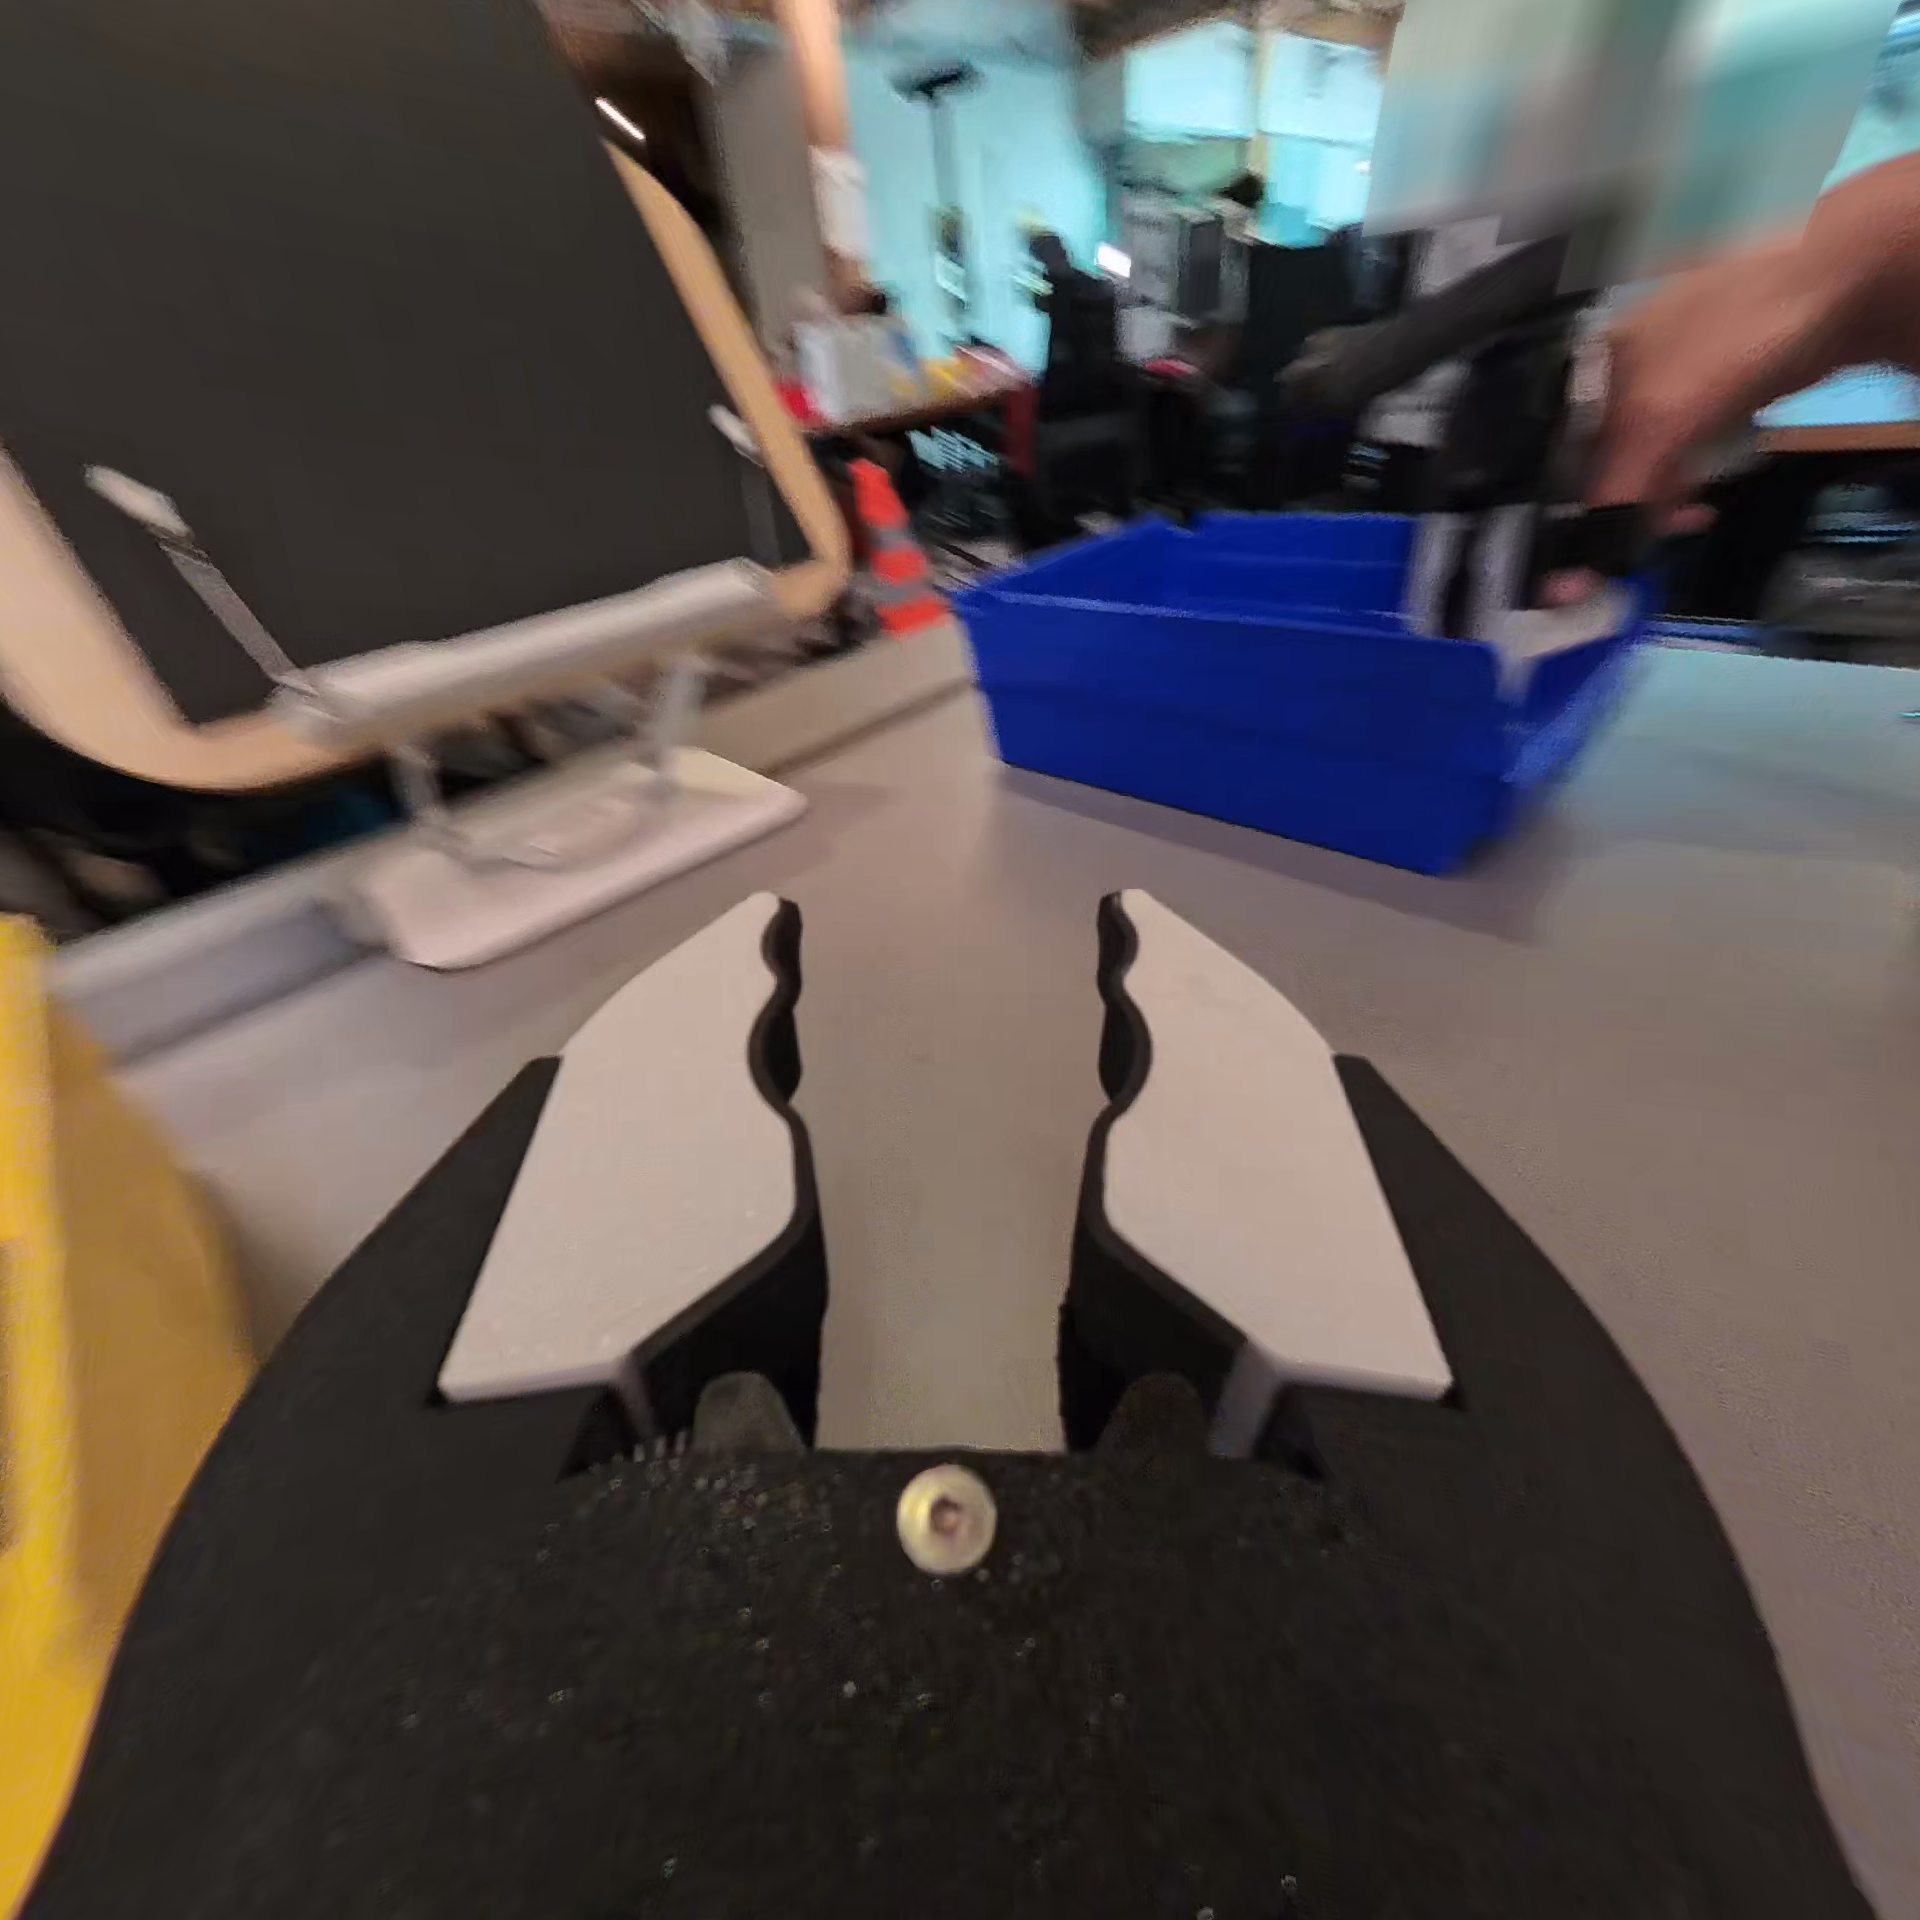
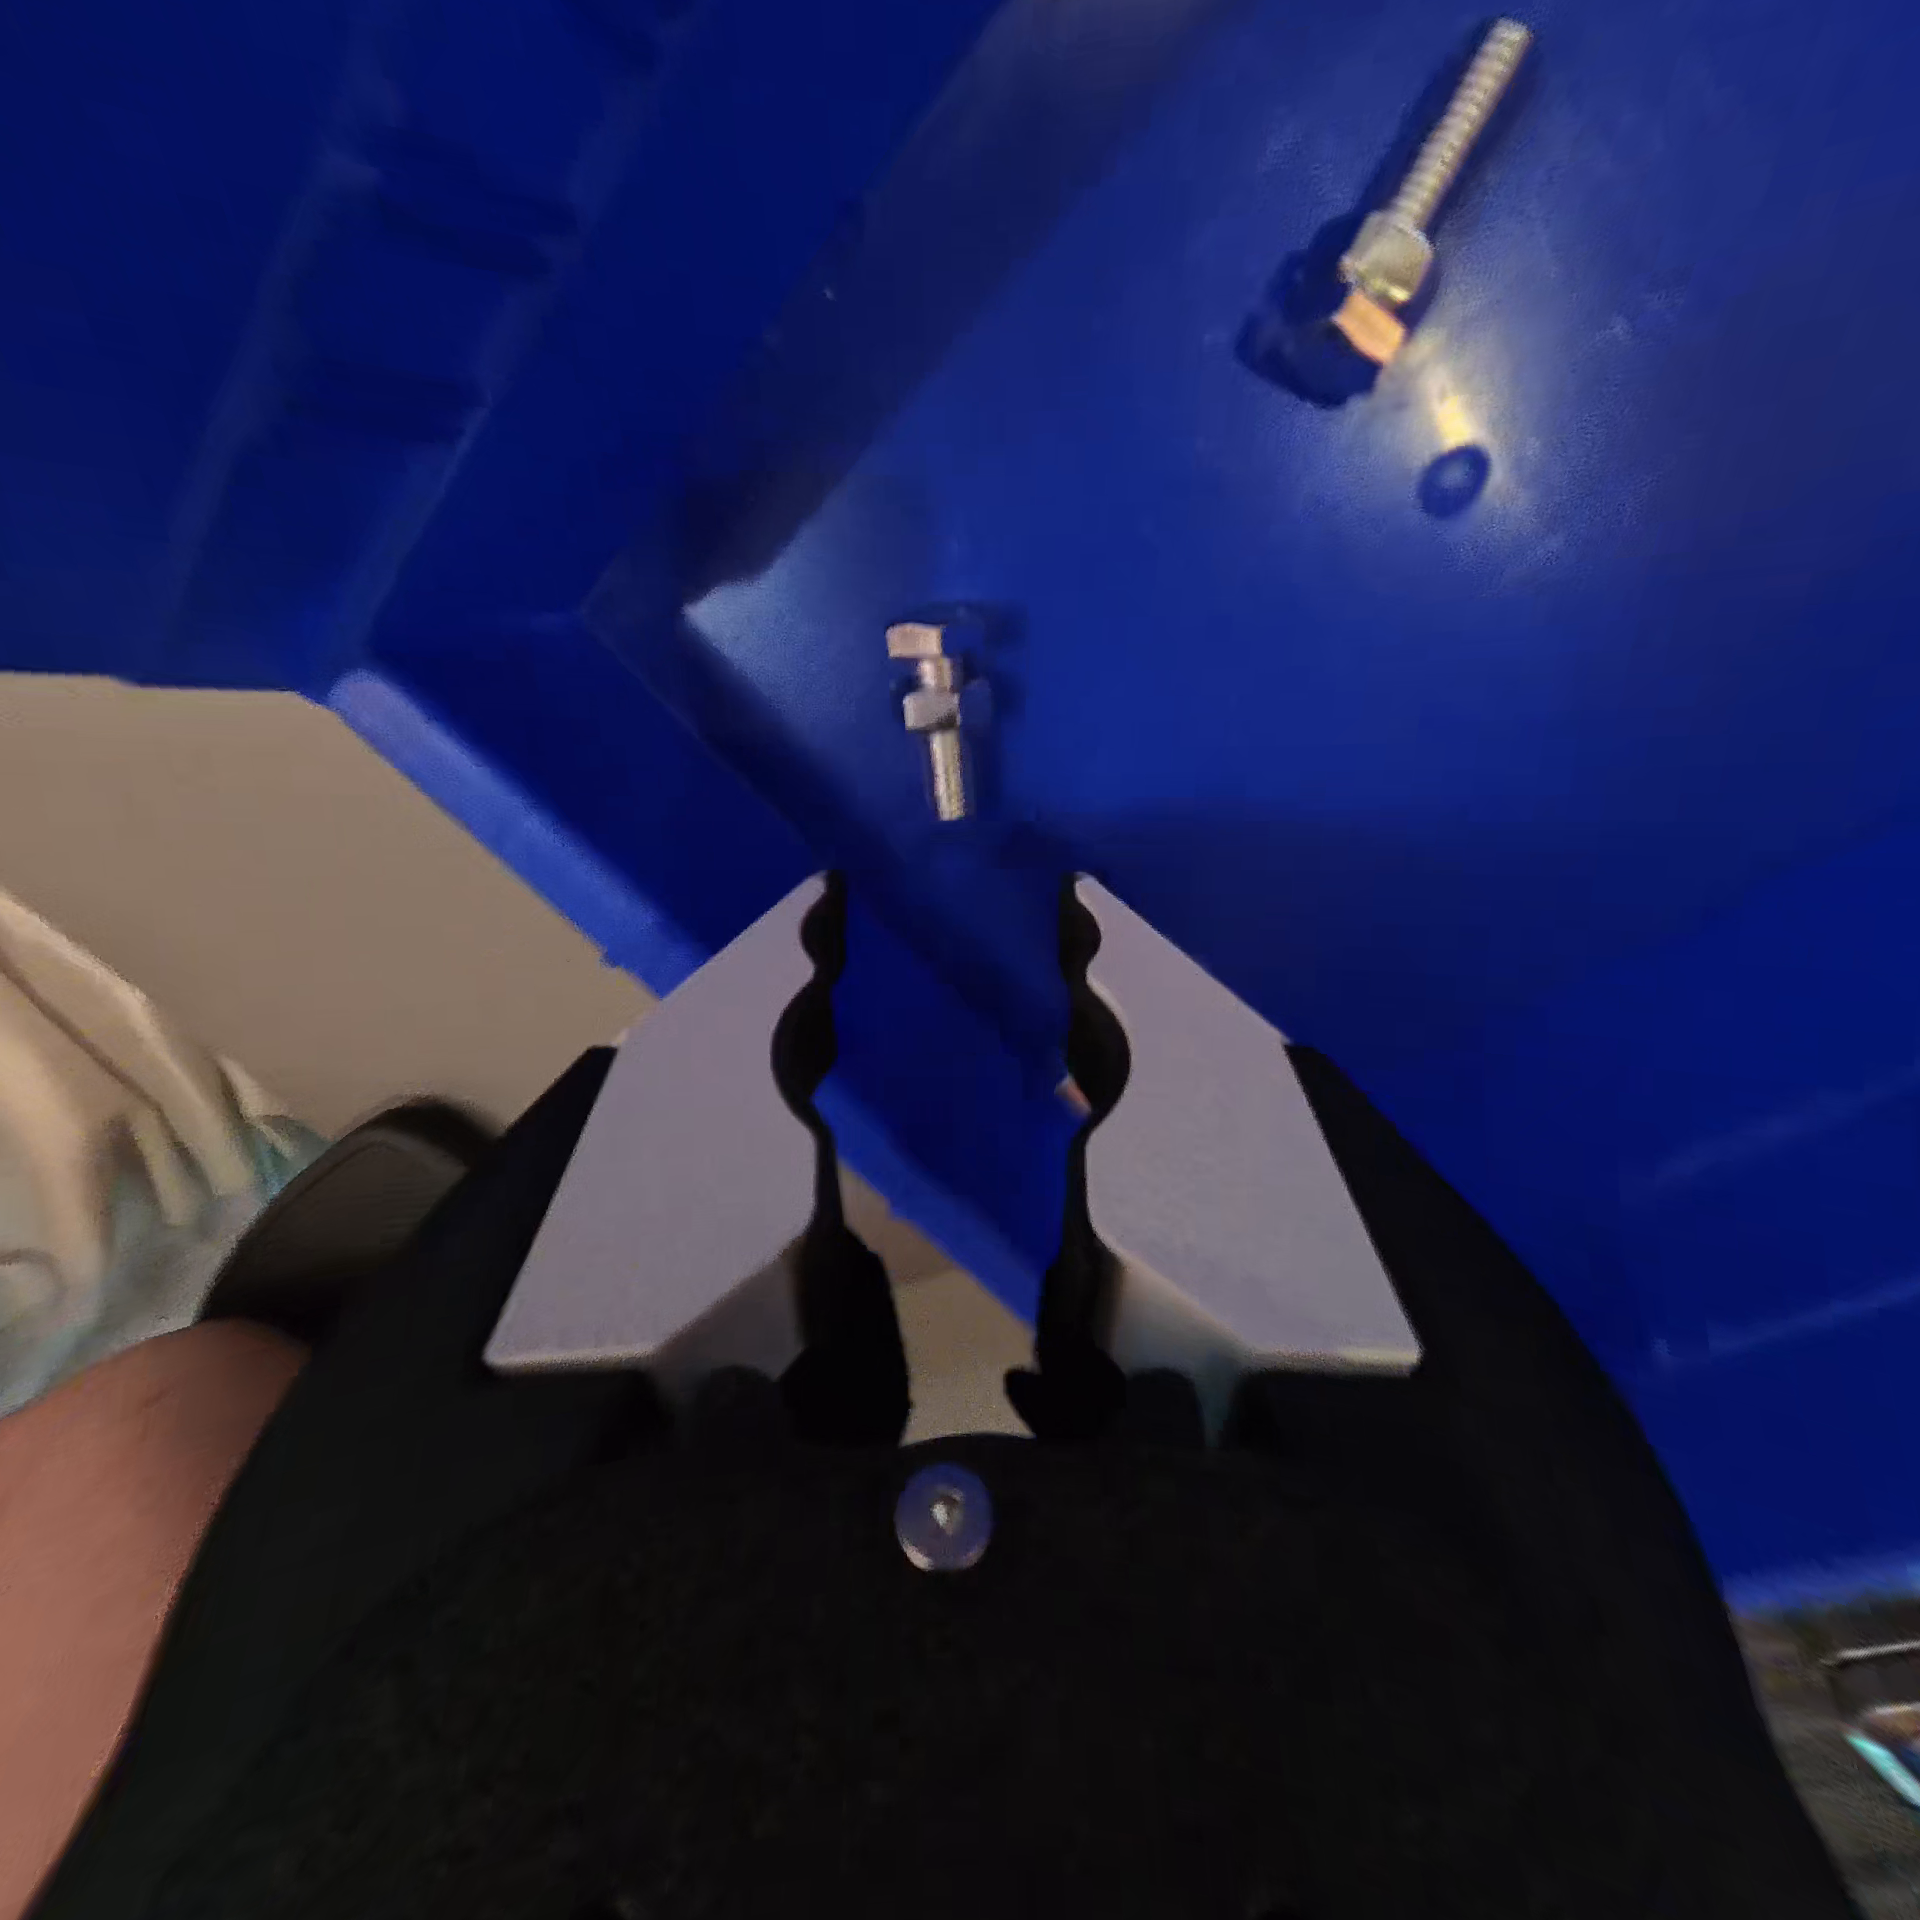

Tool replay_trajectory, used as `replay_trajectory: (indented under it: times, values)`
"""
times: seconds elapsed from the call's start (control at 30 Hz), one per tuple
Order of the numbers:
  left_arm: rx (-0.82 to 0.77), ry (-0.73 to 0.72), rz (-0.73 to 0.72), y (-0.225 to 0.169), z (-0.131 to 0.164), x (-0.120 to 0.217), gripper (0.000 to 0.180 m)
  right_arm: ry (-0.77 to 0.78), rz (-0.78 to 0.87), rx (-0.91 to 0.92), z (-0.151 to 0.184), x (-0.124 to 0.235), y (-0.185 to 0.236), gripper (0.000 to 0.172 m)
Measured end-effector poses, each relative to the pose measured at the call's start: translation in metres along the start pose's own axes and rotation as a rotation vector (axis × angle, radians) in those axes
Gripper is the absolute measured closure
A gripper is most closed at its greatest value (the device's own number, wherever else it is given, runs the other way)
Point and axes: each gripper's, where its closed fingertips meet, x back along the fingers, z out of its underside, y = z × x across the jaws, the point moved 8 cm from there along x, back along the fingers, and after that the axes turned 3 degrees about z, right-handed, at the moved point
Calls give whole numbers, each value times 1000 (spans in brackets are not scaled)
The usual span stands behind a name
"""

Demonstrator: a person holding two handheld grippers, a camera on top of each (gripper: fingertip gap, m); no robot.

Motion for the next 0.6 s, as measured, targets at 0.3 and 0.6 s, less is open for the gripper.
replay_trajectory:
  times: [0.3,0.6]
  values:
    - [84,-30,-256,10,-24,23,113,-557,462,-102,27,134,1,121]
    - [162,79,-380,3,-24,86,119,-1413,923,-500,69,163,43,112]
